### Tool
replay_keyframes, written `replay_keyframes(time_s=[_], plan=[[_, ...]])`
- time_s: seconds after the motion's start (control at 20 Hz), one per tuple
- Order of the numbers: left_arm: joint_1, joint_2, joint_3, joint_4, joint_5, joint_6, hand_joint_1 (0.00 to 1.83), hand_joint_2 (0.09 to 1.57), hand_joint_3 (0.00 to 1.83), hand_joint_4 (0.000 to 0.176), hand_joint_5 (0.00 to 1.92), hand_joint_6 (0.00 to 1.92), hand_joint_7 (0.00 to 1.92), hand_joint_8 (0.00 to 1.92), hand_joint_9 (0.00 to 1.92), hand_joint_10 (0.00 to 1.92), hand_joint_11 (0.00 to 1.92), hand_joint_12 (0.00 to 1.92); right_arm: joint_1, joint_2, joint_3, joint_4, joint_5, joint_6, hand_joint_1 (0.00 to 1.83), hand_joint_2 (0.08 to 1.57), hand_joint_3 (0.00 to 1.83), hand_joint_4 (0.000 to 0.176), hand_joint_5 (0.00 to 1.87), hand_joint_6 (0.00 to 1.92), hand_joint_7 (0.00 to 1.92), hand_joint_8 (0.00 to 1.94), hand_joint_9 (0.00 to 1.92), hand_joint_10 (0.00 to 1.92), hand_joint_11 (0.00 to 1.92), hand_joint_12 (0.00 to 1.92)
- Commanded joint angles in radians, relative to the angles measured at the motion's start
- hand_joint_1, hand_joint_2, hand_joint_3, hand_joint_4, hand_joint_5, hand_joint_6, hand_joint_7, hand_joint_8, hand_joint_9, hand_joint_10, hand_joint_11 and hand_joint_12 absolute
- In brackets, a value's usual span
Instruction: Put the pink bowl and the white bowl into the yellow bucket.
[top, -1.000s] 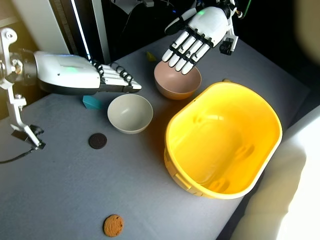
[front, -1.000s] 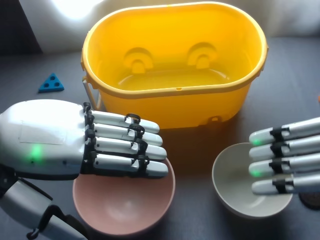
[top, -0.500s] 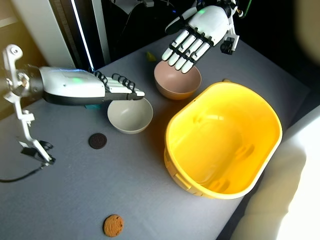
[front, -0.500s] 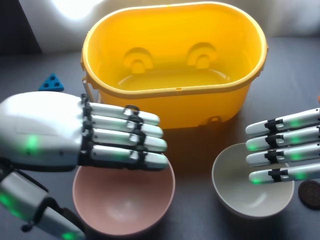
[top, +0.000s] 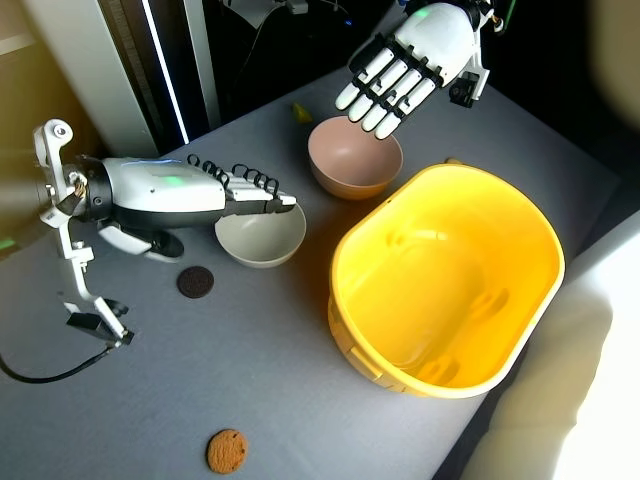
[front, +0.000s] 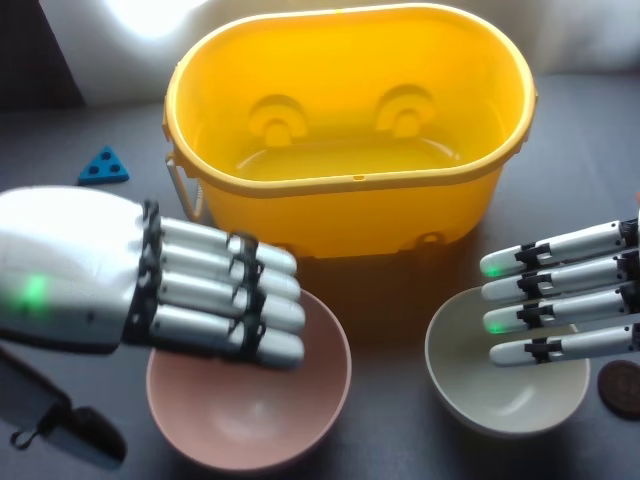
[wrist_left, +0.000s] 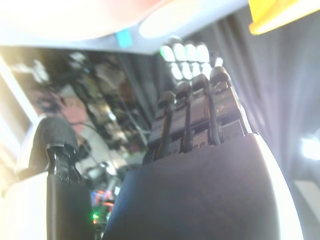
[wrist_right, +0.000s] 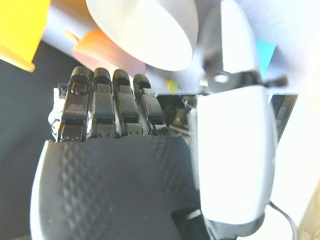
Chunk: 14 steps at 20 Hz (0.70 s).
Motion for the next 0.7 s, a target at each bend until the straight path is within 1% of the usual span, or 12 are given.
replay_keyframes(time_s=[0.0,0.1,0.2,0.25,0.4,0.45,0.65], plan=[[-0.007,0.009,0.002,-0.080,-0.089,-0.013,0.58,1.13,0.00,0.000,0.00,0.00,0.00,0.00,0.00,0.00,0.00,0.00,-0.002,0.006,0.004,0.046,0.063,-0.004,1.19,0.96,0.00,0.000,0.00,0.00,0.00,0.00,0.00,0.00,0.00,0.00],[-0.007,0.009,0.003,-0.060,-0.101,-0.033,0.59,1.14,0.00,0.000,0.00,0.00,0.00,0.00,0.00,0.00,0.00,0.00,-0.005,0.002,0.006,0.040,0.063,-0.005,1.18,0.96,0.00,0.000,0.00,0.00,0.00,0.00,0.00,0.00,0.00,0.00],[-0.008,0.008,0.002,-0.014,-0.111,-0.034,0.76,1.09,0.00,0.000,0.00,0.00,0.00,0.00,0.00,0.00,0.01,0.00,-0.006,-0.008,0.011,0.038,0.054,-0.012,1.26,0.94,0.00,0.000,0.00,0.00,0.00,0.00,0.00,0.00,0.00,0.00],[-0.008,0.005,0.004,0.008,-0.109,-0.042,0.79,1.08,0.00,0.000,0.00,0.00,0.00,0.00,0.00,0.00,0.02,0.01,-0.007,-0.017,0.016,0.038,0.046,-0.015,1.26,0.95,0.00,0.000,0.00,0.00,0.00,0.00,0.00,0.00,0.00,0.00],[-0.032,-0.025,0.021,0.064,-0.083,-0.056,1.02,1.00,0.00,0.000,0.00,0.00,0.00,0.00,0.00,0.00,0.01,0.01,-0.032,-0.024,0.023,0.044,0.045,-0.014,1.31,0.98,0.01,0.000,0.00,0.00,0.00,0.00,0.00,0.00,0.00,0.00],[-0.029,-0.034,0.029,0.059,-0.078,-0.057,1.05,0.99,0.00,0.000,0.00,0.00,0.00,0.00,0.00,0.00,0.02,0.02,-0.038,-0.025,0.023,0.052,0.044,-0.014,1.33,0.98,0.01,0.000,0.00,0.00,0.00,0.00,0.00,0.00,0.00,0.00],[-0.033,-0.066,0.054,0.074,-0.011,-0.109,1.04,1.02,0.00,0.000,0.00,0.00,0.00,0.00,0.00,0.00,0.00,0.00,-0.051,-0.055,0.042,0.070,0.026,-0.014,1.32,1.01,0.02,0.000,0.00,0.00,0.00,0.00,0.00,0.00,0.00,0.00]])
